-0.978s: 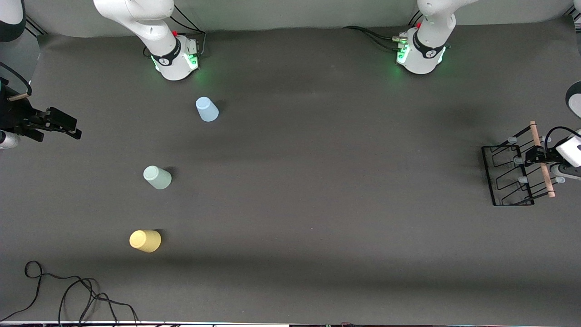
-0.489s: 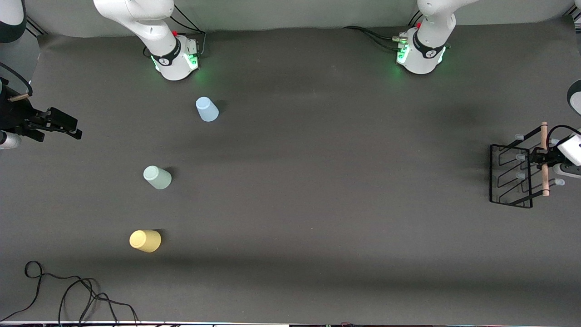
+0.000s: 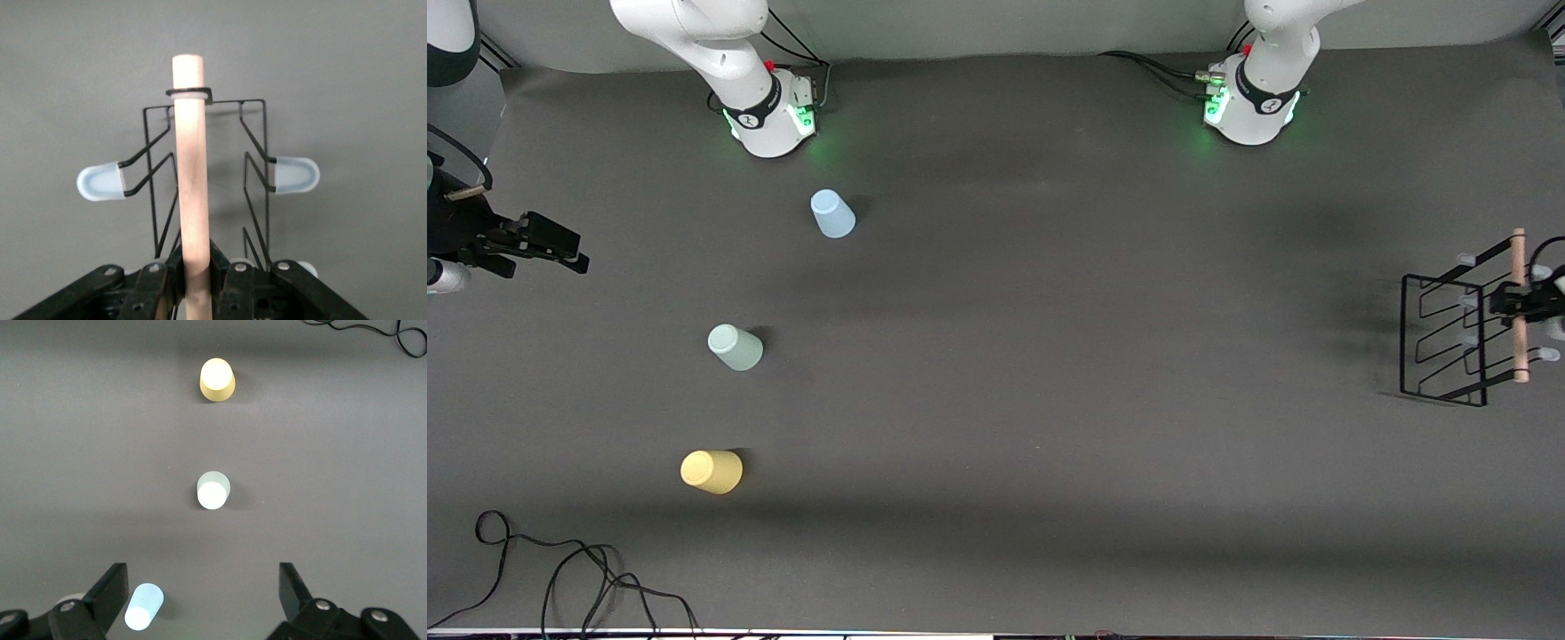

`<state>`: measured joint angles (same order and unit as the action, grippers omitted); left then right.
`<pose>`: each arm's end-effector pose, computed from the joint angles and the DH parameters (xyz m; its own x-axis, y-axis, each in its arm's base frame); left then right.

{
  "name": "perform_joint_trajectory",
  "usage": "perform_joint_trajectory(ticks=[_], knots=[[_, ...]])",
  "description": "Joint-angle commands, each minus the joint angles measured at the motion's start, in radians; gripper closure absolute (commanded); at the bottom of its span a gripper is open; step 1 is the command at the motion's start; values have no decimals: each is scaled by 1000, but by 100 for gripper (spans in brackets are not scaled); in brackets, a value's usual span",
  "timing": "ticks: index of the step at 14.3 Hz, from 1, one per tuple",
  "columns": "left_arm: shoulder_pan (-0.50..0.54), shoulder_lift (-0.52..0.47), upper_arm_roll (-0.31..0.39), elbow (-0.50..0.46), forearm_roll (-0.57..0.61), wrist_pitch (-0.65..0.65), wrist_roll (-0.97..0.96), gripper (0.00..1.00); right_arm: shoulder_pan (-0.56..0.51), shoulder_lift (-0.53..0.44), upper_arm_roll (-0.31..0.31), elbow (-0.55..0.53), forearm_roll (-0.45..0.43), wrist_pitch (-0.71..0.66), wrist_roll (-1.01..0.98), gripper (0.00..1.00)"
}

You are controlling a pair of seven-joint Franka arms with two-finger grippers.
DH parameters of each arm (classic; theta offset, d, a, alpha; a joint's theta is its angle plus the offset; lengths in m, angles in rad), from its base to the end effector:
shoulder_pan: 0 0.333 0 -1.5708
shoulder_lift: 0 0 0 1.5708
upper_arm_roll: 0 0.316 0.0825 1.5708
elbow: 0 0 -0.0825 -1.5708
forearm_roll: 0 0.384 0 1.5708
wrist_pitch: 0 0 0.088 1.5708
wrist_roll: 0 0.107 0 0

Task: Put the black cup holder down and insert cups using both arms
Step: 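Carry the cup holder to the table middle and lower it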

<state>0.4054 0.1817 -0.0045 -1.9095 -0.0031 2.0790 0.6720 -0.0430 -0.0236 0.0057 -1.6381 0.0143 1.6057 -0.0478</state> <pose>0.5516 0.2338 0.4015 0.9639 -0.2663 -0.0074 -0.2662 -0.9639 0.0103 0.5490 -0.0190 0.6087 0.9999 0.0100 -0.0081 0.0099 -0.9998 -0.0146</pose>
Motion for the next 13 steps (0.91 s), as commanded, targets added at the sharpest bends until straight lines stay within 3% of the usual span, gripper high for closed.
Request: perform_joint_trajectory(ticks=[1,4,9,13], knots=[[-36,-15,-12,145,-81,-178,-8,100,3,-7,-1,-6,-7,-4,-4,0],[-149,-24,-17,194,-104,-224,-194,100,2,-7,-3,-6,-7,-4,-4,0],[-477,-5,-17,245,-89,-284,-737,100,2,-6,-3,-11,-8,-4,-4,0],[-727,106,-17,354,-89,-290,-1038,100,3,-12,-4,-29,-8,16,-3,0]])
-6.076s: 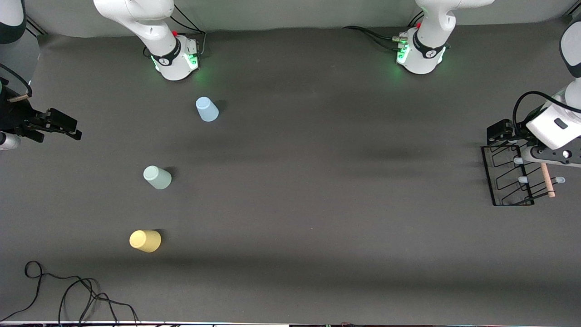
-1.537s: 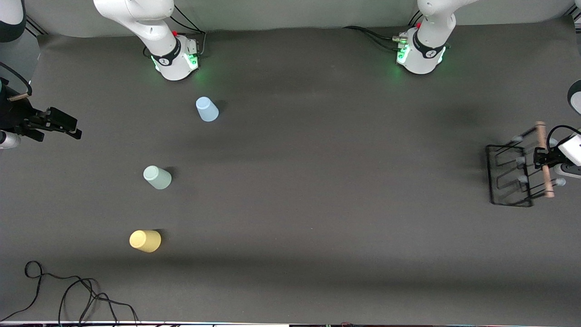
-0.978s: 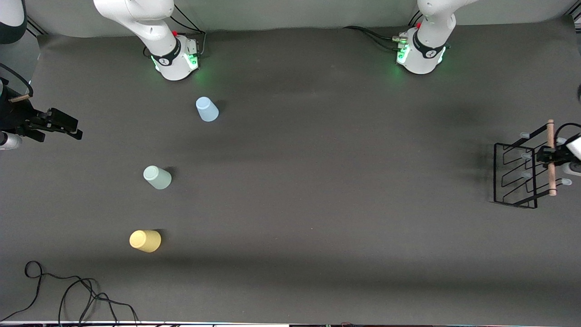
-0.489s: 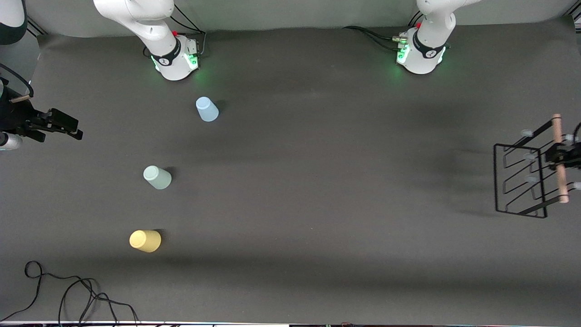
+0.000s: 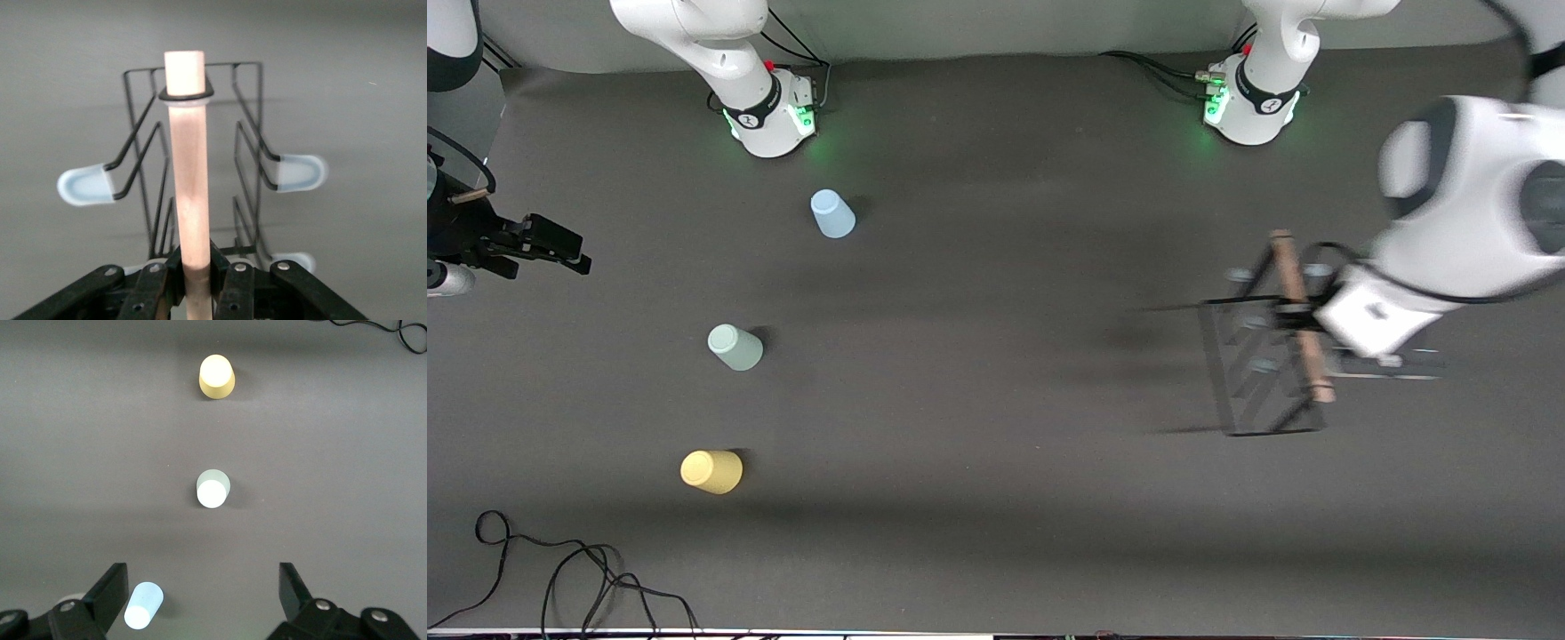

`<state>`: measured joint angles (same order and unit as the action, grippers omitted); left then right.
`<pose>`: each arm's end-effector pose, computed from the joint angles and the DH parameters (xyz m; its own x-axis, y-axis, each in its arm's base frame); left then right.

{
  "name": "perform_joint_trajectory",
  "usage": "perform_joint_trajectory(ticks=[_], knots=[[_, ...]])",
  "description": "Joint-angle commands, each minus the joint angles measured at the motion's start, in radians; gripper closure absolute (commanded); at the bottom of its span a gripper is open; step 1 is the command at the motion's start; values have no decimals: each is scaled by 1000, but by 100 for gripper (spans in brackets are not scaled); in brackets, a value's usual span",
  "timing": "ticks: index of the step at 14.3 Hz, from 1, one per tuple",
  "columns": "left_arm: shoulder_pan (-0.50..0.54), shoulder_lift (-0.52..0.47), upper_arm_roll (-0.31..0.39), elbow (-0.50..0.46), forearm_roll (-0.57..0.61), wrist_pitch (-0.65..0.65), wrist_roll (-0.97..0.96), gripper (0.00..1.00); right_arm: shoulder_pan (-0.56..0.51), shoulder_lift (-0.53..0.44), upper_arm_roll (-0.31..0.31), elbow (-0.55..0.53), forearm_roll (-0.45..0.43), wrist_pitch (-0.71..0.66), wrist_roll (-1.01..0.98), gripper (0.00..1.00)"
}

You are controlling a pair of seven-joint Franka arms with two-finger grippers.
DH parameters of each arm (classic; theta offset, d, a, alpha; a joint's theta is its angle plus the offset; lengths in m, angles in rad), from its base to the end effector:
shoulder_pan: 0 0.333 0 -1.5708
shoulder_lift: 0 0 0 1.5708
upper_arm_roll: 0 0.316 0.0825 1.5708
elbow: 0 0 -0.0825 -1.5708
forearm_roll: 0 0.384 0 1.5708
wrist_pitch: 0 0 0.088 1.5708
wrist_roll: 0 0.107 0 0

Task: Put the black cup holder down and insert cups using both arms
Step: 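Carry the cup holder to the table middle and lower it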

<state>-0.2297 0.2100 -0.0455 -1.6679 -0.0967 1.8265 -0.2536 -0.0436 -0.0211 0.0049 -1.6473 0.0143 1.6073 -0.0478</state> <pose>0.5951 -0.1741 0.4766 0.9971 0.0028 -0.0763 0.0093 -0.9963 0.0850 0.5494 -0.0198 0.6031 0.9998 0.0086 -0.0182 0.0083 -0.9999 -0.0151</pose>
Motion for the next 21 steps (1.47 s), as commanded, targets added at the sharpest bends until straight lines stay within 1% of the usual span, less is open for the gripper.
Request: perform_joint_trajectory(ticks=[1,2,3,5,6,9,10,11,12,14,15,16,17,19,20,21], knots=[[-150,109,24,135,-3,-33,-181,100,5,-25,-2,-40,-7,20,-1,0],[-210,142,23,158,-5,-26,-250,100,17,-46,-2,-78,-7,28,11,0],[-271,181,23,190,-6,-23,-310,100,40,-90,-2,-138,-8,54,13,0],[-380,259,23,265,-9,-21,-386,100,60,-216,-2,-309,-17,138,19,0],[-420,300,23,304,-12,-23,-403,100,67,-253,-2,-371,-17,169,20,0],[-511,412,7,384,-12,-9,-438,100,59,-252,-6,-390,-20,171,17,0],[-540,442,6,390,-9,34,-450,100,53,-241,-8,-388,-20,177,11,0],[-560,459,7,389,-6,77,-452,100,50,-217,-23,-388,-20,186,9,0],[-566,471,7,389,-5,103,-454,100,50,-194,-41,-388,-20,198,9,0],[-568,492,6,390,-3,144,-443,100,50,-136,-49,-390,-20,253,5,0],[-566,499,7,390,5,164,-438,9,50,-108,-49,-400,-20,290,5,0],[-568,500,7,389,23,169,-438,0,50,-94,-52,-440,-19,345,5,0],[-566,497,7,390,26,168,-441,0,53,-94,-58,-501,-19,429,5,0],[-559,471,9,396,20,123,-443,0,59,-74,-59,-619,-8,593,8,0],[-547,447,13,405,20,70,-441,0,65,-42,-59,-643,-7,641,19,0],[-513,425,12,427,20,3,-437,0,65,-7,-59,-654,-5,686,19,0]])
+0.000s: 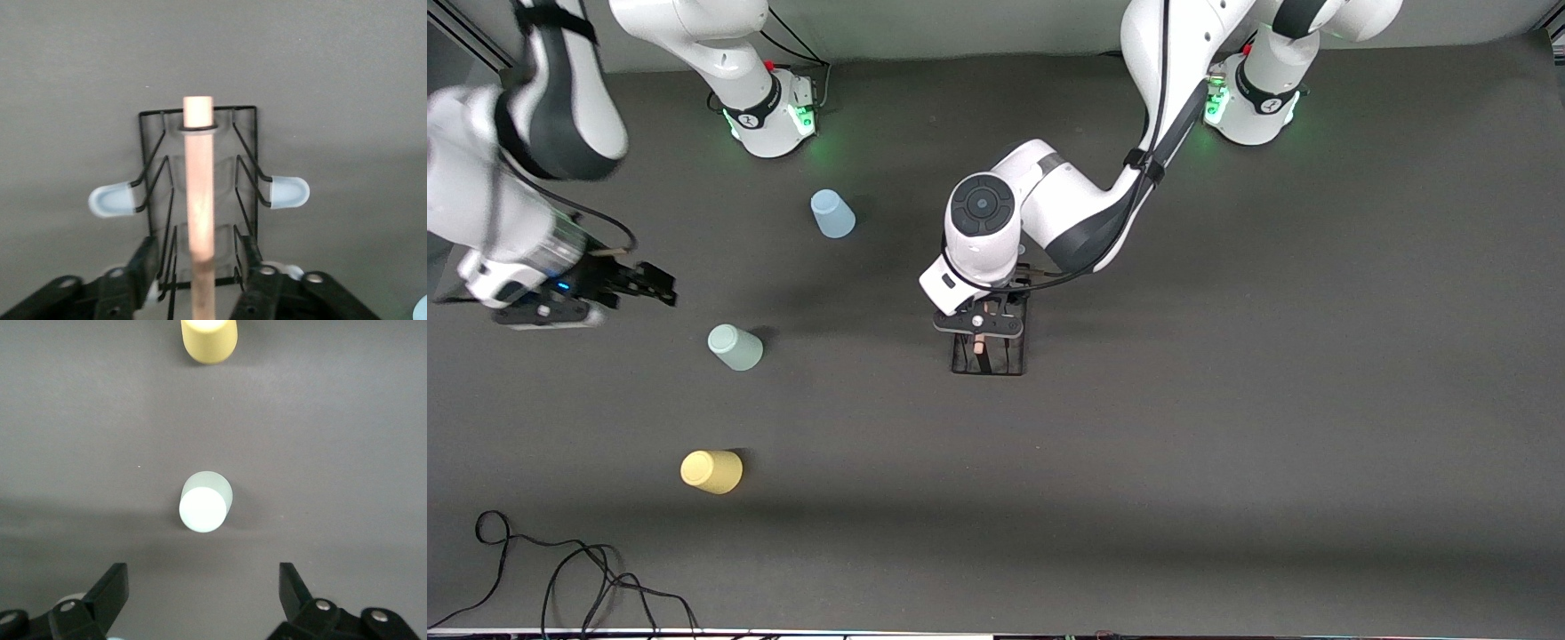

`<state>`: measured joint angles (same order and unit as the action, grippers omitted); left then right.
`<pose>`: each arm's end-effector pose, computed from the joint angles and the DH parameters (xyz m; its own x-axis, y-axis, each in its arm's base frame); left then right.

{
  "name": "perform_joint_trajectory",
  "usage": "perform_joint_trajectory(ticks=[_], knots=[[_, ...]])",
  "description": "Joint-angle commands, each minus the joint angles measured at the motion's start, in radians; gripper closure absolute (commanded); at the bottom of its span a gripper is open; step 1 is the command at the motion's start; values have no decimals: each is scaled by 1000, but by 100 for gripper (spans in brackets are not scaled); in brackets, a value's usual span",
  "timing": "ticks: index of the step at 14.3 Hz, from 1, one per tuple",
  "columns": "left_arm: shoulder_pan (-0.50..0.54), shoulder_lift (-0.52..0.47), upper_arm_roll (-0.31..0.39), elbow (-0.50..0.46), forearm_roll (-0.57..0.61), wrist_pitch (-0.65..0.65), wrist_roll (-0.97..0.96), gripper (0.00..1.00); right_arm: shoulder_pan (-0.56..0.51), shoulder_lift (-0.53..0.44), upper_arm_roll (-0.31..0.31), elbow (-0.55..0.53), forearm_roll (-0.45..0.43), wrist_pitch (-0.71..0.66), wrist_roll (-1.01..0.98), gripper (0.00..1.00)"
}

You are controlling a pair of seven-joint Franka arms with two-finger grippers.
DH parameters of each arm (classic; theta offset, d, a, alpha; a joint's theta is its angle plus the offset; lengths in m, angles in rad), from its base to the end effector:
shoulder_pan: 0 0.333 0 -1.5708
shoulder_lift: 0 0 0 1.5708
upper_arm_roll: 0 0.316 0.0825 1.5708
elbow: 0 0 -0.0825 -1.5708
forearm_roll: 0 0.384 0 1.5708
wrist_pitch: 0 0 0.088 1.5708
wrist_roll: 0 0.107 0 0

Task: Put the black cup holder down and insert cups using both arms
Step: 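Carry the cup holder to the table middle and lower it, then open the left gripper and withdraw while the right gripper reaches the green cup, then grasp the pale green cup with the right gripper and lift it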

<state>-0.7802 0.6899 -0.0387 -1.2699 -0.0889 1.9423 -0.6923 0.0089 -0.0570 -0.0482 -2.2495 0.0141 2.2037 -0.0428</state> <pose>0.5044 -0.5381 0.3471 0.9927 -0.0875 -0.0829 -0.0818 -0.9942 0.0698 0.5134 -0.0198 0.3906 0.9999 -0.0048 0.0117 -0.0046 -0.9999 -0.0137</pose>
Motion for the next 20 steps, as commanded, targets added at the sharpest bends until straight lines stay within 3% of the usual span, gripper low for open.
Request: perform_joint_trajectory(ticks=[1,6,12,13,15,17,20], knots=[[71,-88,2,44,14,-178,10,0,13,67,-5,-62,-5,137,14,0],[283,-315,8,41,26,-564,290,0,29,232,-4,-116,-3,355,17,0],[594,-464,11,26,118,-674,678,0,40,301,-4,-116,29,413,17,0],[640,-480,11,3,120,-665,729,0,42,305,-4,-116,29,416,15,10],[714,-489,11,-23,135,-645,780,0,42,312,-4,-114,29,416,15,51],[771,-490,10,-74,136,-577,835,0,42,309,-4,-108,29,415,11,76],[791,-521,10,-202,135,-461,858,1,42,212,-2,-85,29,351,14,79]])
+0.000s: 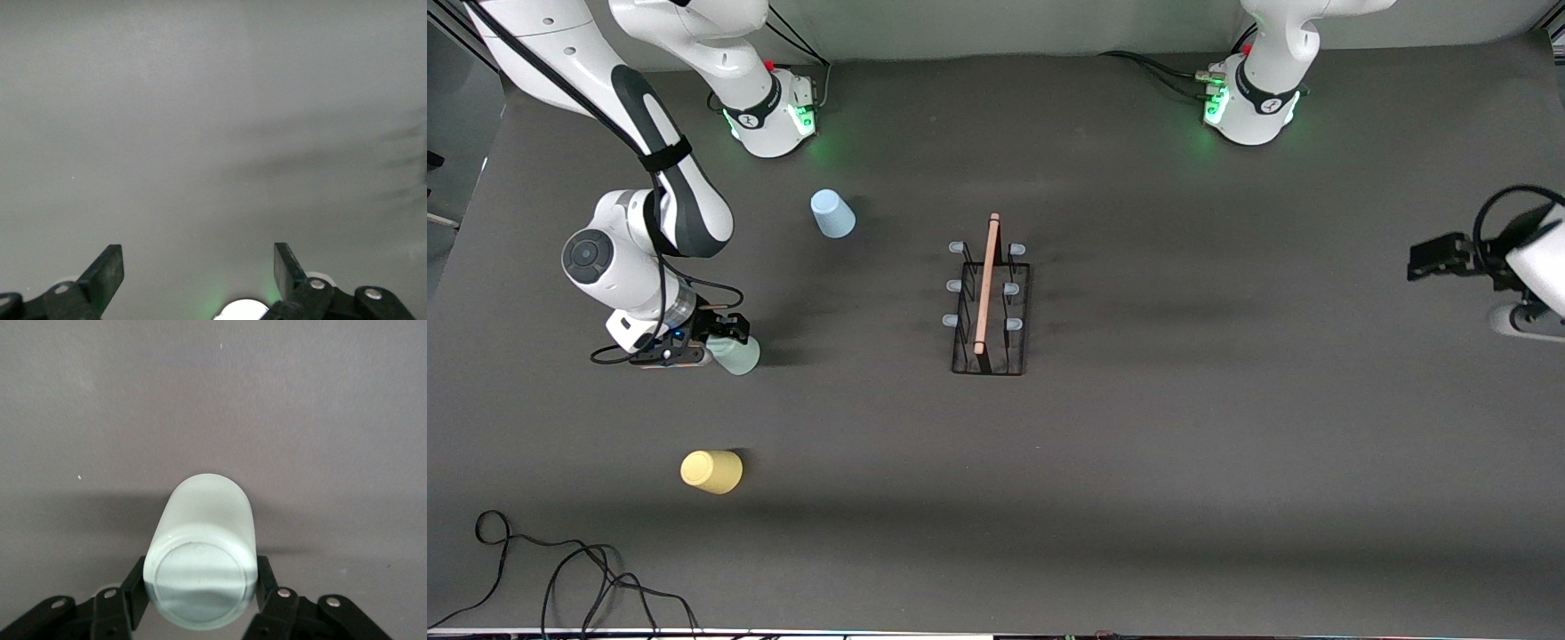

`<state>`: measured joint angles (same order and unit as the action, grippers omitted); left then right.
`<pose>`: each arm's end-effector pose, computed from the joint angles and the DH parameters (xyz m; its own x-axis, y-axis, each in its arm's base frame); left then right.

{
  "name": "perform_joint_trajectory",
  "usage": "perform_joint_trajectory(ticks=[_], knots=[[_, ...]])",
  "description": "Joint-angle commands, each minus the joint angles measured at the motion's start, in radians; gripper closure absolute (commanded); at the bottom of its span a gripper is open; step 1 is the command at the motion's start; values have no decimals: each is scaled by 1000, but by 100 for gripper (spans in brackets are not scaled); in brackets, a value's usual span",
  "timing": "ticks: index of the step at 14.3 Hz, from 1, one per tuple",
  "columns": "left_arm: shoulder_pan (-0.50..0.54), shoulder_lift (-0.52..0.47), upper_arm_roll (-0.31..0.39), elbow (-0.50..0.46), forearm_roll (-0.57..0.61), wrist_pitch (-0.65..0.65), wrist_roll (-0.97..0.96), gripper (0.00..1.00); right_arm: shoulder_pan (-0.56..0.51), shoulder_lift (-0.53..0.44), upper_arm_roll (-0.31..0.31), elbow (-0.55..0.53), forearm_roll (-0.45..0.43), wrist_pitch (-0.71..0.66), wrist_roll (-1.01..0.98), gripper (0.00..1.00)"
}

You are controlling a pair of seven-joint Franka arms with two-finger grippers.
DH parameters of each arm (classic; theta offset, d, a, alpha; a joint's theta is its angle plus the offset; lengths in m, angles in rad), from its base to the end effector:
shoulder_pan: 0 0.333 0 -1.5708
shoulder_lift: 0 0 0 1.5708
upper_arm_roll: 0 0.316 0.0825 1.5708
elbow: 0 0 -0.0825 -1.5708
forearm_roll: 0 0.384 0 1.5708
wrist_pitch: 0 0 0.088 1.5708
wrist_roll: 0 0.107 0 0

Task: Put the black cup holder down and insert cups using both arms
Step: 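Grasp the pale green cup with the right gripper and lift it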

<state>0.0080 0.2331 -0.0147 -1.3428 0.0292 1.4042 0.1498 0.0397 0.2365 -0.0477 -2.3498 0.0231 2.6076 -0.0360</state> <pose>0.6061 0.0005 0.5815 0.9733 -0.1511 -0.1727 -0.1534 -0.9882 0.0000 0.5170 -0.0051 0.2331 0.9997 0.0097 0.0217 0.0097 -1.0000 -0.0002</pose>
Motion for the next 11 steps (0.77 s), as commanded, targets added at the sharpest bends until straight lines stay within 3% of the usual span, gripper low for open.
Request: perform_joint_trajectory(ticks=[1,4,7,11], knots=[[3,-92,-14,-186,15,117,16,1,16,-135,0,29,18,-123,10,79],[6,-196,-14,-367,5,238,16,1,40,-273,-4,130,18,-392,11,79],[4,-186,-14,-351,3,249,17,0,57,-336,2,246,11,-636,101,79],[4,-172,-14,-329,3,249,17,0,234,-338,2,357,9,-793,428,79]])
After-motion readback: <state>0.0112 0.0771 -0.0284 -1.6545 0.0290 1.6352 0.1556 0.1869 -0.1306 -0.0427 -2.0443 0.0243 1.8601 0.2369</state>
